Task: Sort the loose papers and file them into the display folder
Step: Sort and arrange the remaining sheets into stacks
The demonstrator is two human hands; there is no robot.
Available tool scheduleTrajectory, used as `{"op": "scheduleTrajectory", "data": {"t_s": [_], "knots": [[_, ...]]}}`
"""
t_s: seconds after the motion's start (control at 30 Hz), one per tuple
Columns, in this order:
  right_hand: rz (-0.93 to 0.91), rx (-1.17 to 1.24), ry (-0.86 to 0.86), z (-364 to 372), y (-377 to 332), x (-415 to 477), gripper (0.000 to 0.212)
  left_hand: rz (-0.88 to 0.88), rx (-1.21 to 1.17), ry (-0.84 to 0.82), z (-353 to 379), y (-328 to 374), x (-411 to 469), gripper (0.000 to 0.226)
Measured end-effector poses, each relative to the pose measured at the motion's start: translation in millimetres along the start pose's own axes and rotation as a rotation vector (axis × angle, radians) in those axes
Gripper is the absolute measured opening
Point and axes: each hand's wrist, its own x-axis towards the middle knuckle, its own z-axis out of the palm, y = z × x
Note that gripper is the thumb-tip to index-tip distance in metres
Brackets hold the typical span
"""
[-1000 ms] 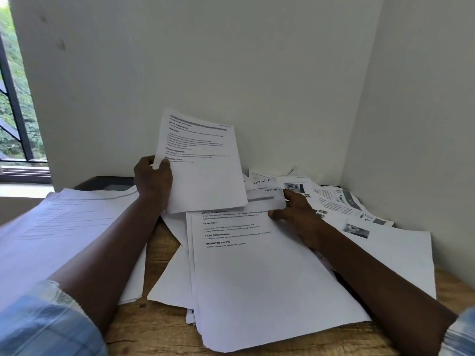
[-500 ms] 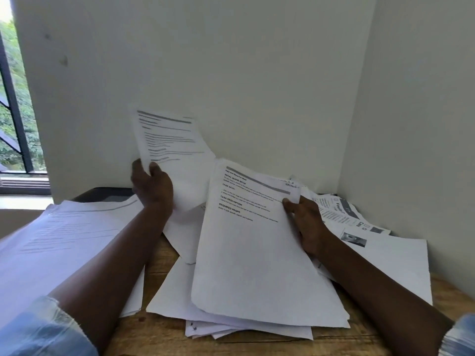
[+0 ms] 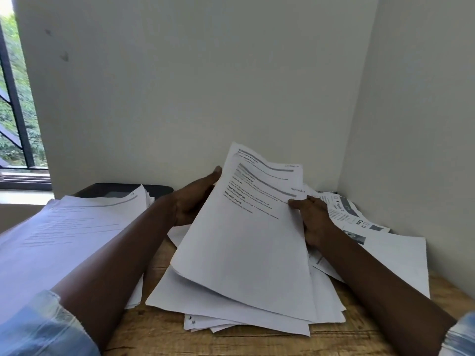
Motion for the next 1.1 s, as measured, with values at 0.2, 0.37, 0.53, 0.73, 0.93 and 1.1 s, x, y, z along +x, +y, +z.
{"op": "scheduleTrajectory", "data": {"t_s": [0.2, 0.37, 0.53, 0.73, 0.93, 1.1], "knots": [[-0.224, -0.044, 0.002, 0, -3, -2, 0.022, 0.196, 0.196, 0.250, 2, 2, 3, 0.039], [-0.289, -0.004, -0.217, 9, -29, -23, 0.031, 0.746, -0.021, 0.728, 8, 27, 4, 0.013], [-0.513, -0.176, -0.267, 20, -28, -35, 0.028, 1.021, 0.128, 1.004, 14, 47, -13, 0.010], [-0.590, -0.282, -0.200, 24, -24, -42, 0.039, 0.924, 0.184, 0.934, 19, 42, -9, 0.021], [-0.640, -0.181, -0.175, 21, -25, -40, 0.023, 0.698, 0.355, 0.456, 19, 25, -5, 0.045], [-0.675, -0.100, 0.169, 12, -36, -26, 0.019, 0.597, 0.202, 0.488, 19, 31, -5, 0.033]]}}
